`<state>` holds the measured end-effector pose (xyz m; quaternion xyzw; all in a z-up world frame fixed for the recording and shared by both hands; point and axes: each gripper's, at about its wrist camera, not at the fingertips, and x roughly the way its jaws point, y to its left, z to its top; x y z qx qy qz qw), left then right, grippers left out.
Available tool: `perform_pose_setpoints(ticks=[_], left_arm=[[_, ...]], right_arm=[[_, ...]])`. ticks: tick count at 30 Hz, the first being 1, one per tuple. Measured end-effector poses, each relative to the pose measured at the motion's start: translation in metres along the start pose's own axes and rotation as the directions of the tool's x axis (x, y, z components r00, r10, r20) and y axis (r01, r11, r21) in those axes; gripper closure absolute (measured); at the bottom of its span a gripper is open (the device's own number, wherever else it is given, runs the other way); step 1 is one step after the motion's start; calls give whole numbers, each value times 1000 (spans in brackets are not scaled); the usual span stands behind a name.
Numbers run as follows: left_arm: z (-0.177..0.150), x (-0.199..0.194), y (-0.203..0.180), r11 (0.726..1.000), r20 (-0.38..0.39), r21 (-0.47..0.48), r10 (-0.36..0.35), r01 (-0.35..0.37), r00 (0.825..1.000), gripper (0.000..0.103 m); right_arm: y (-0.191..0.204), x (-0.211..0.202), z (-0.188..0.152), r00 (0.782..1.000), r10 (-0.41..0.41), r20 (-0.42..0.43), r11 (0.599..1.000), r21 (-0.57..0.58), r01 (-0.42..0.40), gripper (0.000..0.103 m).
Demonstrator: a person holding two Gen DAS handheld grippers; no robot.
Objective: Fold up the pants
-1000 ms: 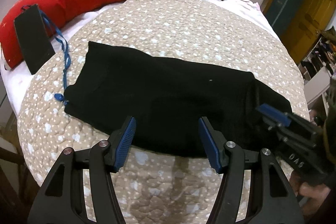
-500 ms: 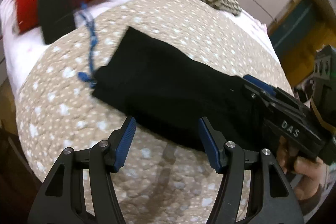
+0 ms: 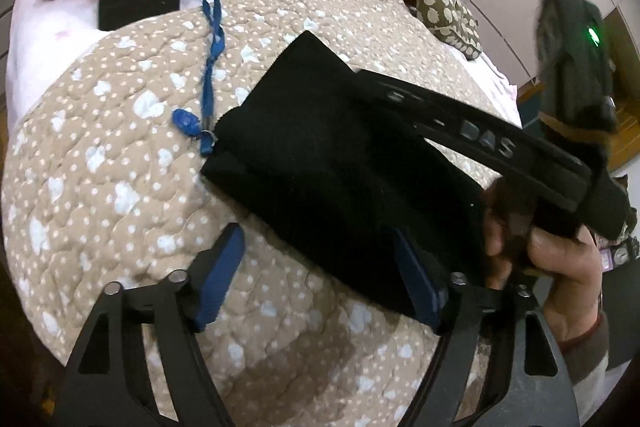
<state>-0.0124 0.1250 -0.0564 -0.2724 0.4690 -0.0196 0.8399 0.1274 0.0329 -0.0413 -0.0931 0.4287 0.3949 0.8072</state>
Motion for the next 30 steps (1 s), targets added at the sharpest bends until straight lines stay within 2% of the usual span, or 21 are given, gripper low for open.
perform_pose_setpoints(ticks=[4,5,6,7,8,9,10,12,15,17,18,20,21,22,23,25,26,27,29,30], left_arm=[[7,9,-2,1000,25,-5,-6,6,1000,23],[9,10,-1,1000,39,-15,-17,17,999,23],[9,10,2,999,51,-25,-30,32,998,24],[11,10,3,998,61,-34,-45,47,997,30],[13,9,3,998,66,-33,-44,46,997,51],[15,6,0,999,68,-15,-29,30,997,60],[17,2,-4,1000,74,6,-22,22,997,65],[18,-16,-18,997,124,67,-34,26,992,66],[11,-48,-56,980,194,190,-91,54,977,66],[-2,-66,-91,949,217,304,-151,80,964,66],[-12,-71,-112,924,212,369,-189,101,959,66],[-30,-68,-145,876,164,459,-249,150,955,66],[-41,-57,-163,847,105,497,-276,190,955,66],[-50,-41,-180,823,43,519,-294,230,955,66],[-59,-27,-191,807,-4,533,-301,256,954,66],[-78,10,-211,781,-98,558,-273,280,957,66],[-89,32,-221,771,-155,574,-229,276,961,66],[-95,41,-225,767,-178,581,-207,272,962,66],[-103,43,-226,757,-198,595,-187,269,962,66],[-102,34,-224,750,-185,606,-191,265,964,66]], right_arm=[[-3,33,2,996,68,-63,997,30,-66,55],[-4,34,-1,996,70,-50,997,38,-69,57],[-5,34,-2,997,74,-35,996,45,-73,69],[-7,30,-4,996,88,-16,994,65,-87,83],[-10,26,-5,995,100,-6,992,81,-100,85],[-12,20,-7,993,114,15,988,100,-115,89],[-14,9,-9,991,124,45,986,111,-128,92],[-17,-17,-12,985,131,110,982,124,-145,92],[-23,-76,-24,959,132,250,976,137,-170,92],[-38,-126,-43,935,103,340,971,168,-168,92],[-45,-144,-52,924,91,372,968,184,-170,93],[-66,-184,-82,896,42,442,952,254,-170,94],[-76,-199,-98,883,9,469,943,290,-163,102],[-88,-216,-119,866,-45,498,927,345,-150,102],[-100,-226,-137,859,-97,502,906,402,-132,102],[-121,-238,-172,874,-203,442,853,519,-64,102],[-127,-241,-187,880,-257,398,827,563,-13,102],[-129,-245,-199,883,-285,372,811,585,15,102],[-132,-256,-222,882,-302,361,789,614,19,98],[-132,-260,-227,880,-309,361,785,619,21,89]])
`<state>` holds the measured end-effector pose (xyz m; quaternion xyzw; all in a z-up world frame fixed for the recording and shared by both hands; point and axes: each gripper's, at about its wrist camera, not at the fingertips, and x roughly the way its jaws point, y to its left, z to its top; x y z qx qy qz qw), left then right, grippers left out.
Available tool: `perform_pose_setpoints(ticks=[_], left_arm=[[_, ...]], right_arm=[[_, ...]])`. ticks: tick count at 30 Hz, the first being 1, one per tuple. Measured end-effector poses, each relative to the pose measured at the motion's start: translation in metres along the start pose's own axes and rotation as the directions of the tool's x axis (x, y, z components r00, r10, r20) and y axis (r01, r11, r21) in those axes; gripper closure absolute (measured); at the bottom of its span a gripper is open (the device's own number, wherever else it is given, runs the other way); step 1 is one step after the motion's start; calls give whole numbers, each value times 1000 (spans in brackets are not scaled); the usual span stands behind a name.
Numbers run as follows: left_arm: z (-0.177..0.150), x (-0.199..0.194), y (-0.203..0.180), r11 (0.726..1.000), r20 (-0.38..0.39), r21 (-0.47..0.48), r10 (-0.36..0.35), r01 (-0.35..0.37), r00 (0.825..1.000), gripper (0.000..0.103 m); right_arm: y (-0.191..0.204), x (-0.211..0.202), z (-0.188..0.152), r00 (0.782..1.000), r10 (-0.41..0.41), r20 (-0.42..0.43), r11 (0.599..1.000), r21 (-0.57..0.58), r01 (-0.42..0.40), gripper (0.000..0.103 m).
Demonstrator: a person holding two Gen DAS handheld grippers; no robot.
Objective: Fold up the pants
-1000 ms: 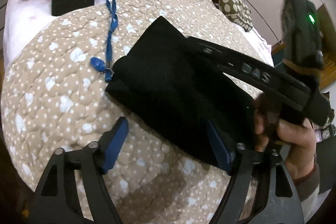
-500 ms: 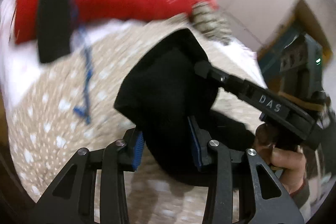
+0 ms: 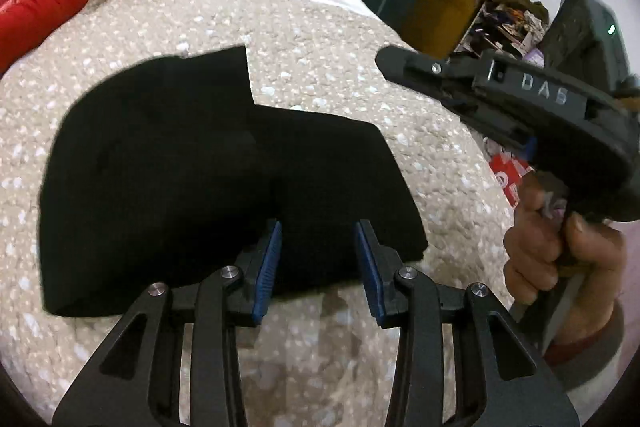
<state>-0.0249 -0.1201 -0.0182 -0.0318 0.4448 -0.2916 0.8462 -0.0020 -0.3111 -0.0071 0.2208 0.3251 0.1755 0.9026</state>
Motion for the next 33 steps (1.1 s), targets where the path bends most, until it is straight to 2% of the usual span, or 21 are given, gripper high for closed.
perform_pose_setpoints(ticks=[1,3,5,7,11,12,13,14,15,16,19,21,23,25,27,29,30,33], left_arm=[[1,-9,1,1000,15,10,7,-7,1000,66],[0,-39,6,999,72,31,36,-38,997,66],[2,-63,19,997,126,26,64,-68,990,66],[2,-75,34,995,126,3,101,-102,987,65],[-8,-86,72,976,118,-99,204,-193,972,65],[-8,-85,81,971,106,-133,211,-196,972,65],[-13,-86,84,969,100,-156,208,-192,973,65],[-12,-86,91,965,95,-182,207,-188,974,65],[-10,-89,94,963,97,-189,214,-193,972,65],[-11,-91,94,961,105,-190,223,-201,969,65],[-4,-97,98,959,130,-189,238,-211,963,65],[1,-95,96,962,140,-186,225,-198,964,65],[6,-89,90,967,143,-174,211,-186,967,65],[10,-76,82,972,129,-157,196,-175,972,65],[11,-58,73,975,96,-135,188,-174,977,65],[10,-41,65,975,53,-110,202,-195,978,65],[11,-36,62,973,49,-96,214,-209,976,65],[16,-36,59,966,60,-76,253,-249,966,65]], right_arm=[[-3,-5,-4,1000,0,8,1000,10,0,69],[-3,-4,-9,999,43,2,998,36,-43,52],[-2,5,-9,995,101,-25,993,68,-99,52],[7,27,-9,987,146,-71,986,86,-140,50],[35,76,-23,970,156,-186,987,71,-145,48],[39,85,-28,968,140,-206,989,66,-129,48],[42,93,-31,970,115,-212,992,65,-104,58],[43,97,-34,976,112,-185,992,82,-98,73],[44,97,-34,975,134,-177,988,101,-117,84],[44,96,-33,969,166,-183,982,125,-145,88],[58,64,-22,971,197,-134,980,56,-191,89],[63,30,-16,978,190,-83,982,-1,-191,89],[56,-1,-13,985,168,-46,986,-9,-168,89],[40,-21,-13,994,109,-30,994,-3,-109,89],[16,-16,-21,996,-26,-82,999,21,28,89],[-4,1,-32,974,-169,-152,985,17,174,89],[-11,6,-37,964,-209,-167,977,11,214,89],[-14,1,-33,973,-177,-151,980,69,189,87]])
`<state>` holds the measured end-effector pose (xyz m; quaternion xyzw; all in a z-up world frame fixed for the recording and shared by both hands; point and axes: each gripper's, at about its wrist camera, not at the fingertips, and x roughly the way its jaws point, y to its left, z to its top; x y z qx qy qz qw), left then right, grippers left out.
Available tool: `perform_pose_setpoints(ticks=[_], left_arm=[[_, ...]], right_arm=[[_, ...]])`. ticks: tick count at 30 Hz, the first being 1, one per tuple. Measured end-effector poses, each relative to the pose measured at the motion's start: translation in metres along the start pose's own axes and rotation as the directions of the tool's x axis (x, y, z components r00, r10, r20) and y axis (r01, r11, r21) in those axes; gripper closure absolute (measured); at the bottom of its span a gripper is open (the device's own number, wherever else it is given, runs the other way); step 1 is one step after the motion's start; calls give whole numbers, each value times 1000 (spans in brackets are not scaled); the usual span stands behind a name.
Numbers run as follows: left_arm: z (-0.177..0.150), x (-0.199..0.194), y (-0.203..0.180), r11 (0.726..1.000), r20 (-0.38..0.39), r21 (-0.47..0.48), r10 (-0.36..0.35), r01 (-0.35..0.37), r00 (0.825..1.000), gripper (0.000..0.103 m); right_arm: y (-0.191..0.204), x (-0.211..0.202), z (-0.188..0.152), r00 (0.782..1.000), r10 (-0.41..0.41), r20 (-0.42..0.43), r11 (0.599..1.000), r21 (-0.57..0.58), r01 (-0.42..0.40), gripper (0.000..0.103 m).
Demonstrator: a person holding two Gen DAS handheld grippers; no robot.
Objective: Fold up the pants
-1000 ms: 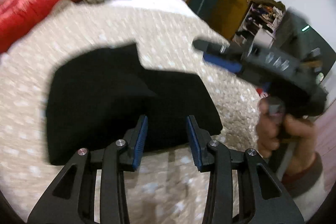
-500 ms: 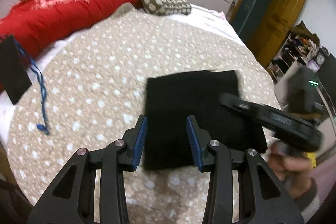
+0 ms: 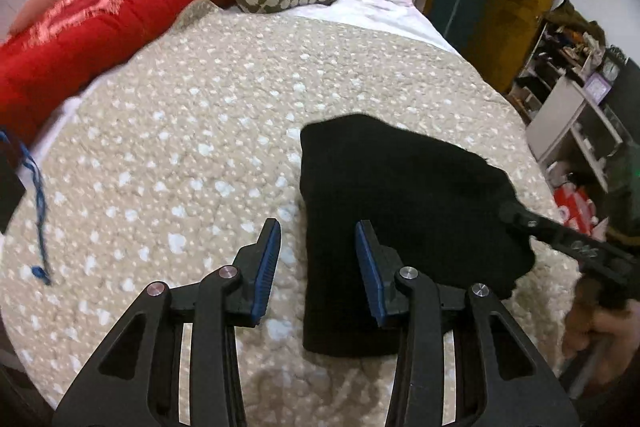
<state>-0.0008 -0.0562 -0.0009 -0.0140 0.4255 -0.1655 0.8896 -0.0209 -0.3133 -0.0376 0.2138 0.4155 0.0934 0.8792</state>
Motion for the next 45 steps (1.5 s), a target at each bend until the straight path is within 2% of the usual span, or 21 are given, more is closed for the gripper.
perform_pose_setpoints(ticks=[2,3,5,7,10,13,15,17,19,22,24,26,29,30,34,40,45], left_arm=[[8,-4,2,1000,17,-8,-14,14,1000,65],[11,-5,2,1000,27,-7,-9,10,1000,65],[20,-3,0,1000,42,0,9,-9,999,65],[28,7,-3,1000,39,2,-4,4,999,65],[36,35,-9,1000,-10,8,21,-21,1000,65],[35,60,-8,996,-65,6,84,-84,994,61],[31,68,-4,996,-65,-6,84,-84,994,59],[28,66,-3,995,-45,-7,98,-99,994,54],[27,63,-3,995,-44,-5,97,-98,994,54],[23,53,-1,997,-45,-14,78,-79,996,54],[18,45,0,997,-35,-14,74,-74,997,54],[11,42,-1,997,-27,-13,81,-81,996,54],[2,44,-3,996,-19,-17,90,-90,996,51],[1,43,-4,995,-14,-19,97,-98,995,51],[1,36,-8,993,-16,-11,118,-118,993,51],[-1,24,-9,993,-20,-12,114,-115,993,51],[-2,14,-7,994,-12,-17,109,-109,994,51]], right_arm=[[2,-12,6,999,-31,14,1000,-7,31,83],[4,-22,10,996,-70,47,997,-28,71,82],[9,-35,17,991,-96,98,993,-61,102,81],[25,-38,22,992,-56,112,989,-128,70,81],[46,-13,23,998,16,54,981,-194,-6,81],[49,28,19,997,-74,-2,972,-225,72,81],[38,50,18,994,-110,-22,971,-216,102,81],[34,51,20,996,-90,-3,976,-200,88,81],[34,45,25,997,-68,-30,979,-193,61,81],[43,17,24,999,-41,-28,976,-215,34,81],[50,-4,12,1000,-12,-21,966,-257,6,81],[54,-19,-6,999,-15,-36,957,-291,4,81],[43,-2,-41,994,-46,-100,953,-302,14,80],[39,3,-45,995,-45,-89,957,-288,17,80],[40,-12,-36,997,-4,-75,973,-232,-14,79],[48,-31,-30,1000,-9,-14,975,-221,6,76],[53,-27,-22,1000,-22,5,981,-194,23,74]])
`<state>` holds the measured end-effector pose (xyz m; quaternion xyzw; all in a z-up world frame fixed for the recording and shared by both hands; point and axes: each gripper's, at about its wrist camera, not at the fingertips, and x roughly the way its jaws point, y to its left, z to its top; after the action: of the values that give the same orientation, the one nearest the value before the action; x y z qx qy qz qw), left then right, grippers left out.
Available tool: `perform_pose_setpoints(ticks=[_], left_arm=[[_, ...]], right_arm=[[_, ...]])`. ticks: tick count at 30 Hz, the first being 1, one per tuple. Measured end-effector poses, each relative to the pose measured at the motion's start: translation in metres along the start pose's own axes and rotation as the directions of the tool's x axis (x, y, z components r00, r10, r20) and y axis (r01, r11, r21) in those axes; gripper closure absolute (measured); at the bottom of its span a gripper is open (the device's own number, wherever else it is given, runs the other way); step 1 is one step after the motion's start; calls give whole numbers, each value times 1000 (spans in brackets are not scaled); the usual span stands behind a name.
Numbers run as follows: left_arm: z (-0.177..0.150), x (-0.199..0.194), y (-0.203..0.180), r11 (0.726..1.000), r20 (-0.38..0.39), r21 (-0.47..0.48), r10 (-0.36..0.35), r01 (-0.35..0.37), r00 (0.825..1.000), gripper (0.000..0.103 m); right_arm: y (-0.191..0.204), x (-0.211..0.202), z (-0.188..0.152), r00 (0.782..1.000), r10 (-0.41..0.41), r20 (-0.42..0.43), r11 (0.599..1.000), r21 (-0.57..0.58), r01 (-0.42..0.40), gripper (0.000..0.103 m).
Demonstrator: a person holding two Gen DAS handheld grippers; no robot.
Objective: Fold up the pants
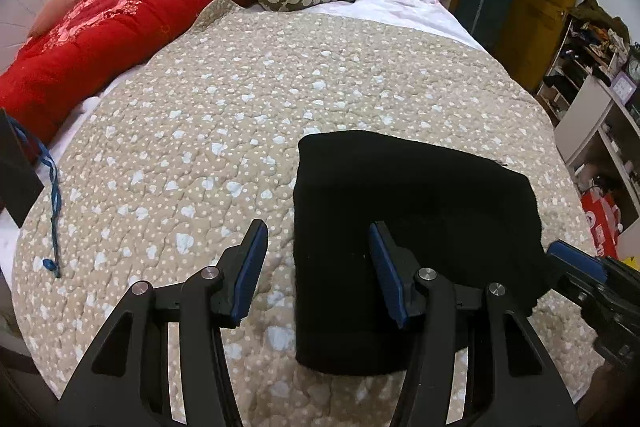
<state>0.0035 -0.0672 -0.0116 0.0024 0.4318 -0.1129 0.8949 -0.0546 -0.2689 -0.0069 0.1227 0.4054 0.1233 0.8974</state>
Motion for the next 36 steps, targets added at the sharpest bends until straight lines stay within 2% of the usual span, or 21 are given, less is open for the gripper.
perform_pose_setpoints(ticks=[4,13,16,26,31,36], left_arm=[[-3,-2,1,1000,0,-5,0,0,1000,51],[-4,7,-3,1000,-20,-11,-3,2,1000,51],[-4,9,-4,1000,-25,-9,2,-2,1000,43],[-6,17,-6,1000,-29,-19,0,0,1000,41],[-7,17,-9,1000,-28,-3,27,-27,999,36],[-8,18,-8,1000,-34,-11,26,-26,999,36]], right_arm=[[7,5,4,999,-39,10,999,-21,39,72],[2,20,0,998,-66,-21,998,-14,66,69],[-5,26,-1,996,-80,-38,997,1,80,69],[-9,14,2,997,-72,-9,997,6,72,69],[-14,24,-3,995,-95,-39,995,1,95,68],[-16,25,-4,997,-76,-29,997,18,77,64]])
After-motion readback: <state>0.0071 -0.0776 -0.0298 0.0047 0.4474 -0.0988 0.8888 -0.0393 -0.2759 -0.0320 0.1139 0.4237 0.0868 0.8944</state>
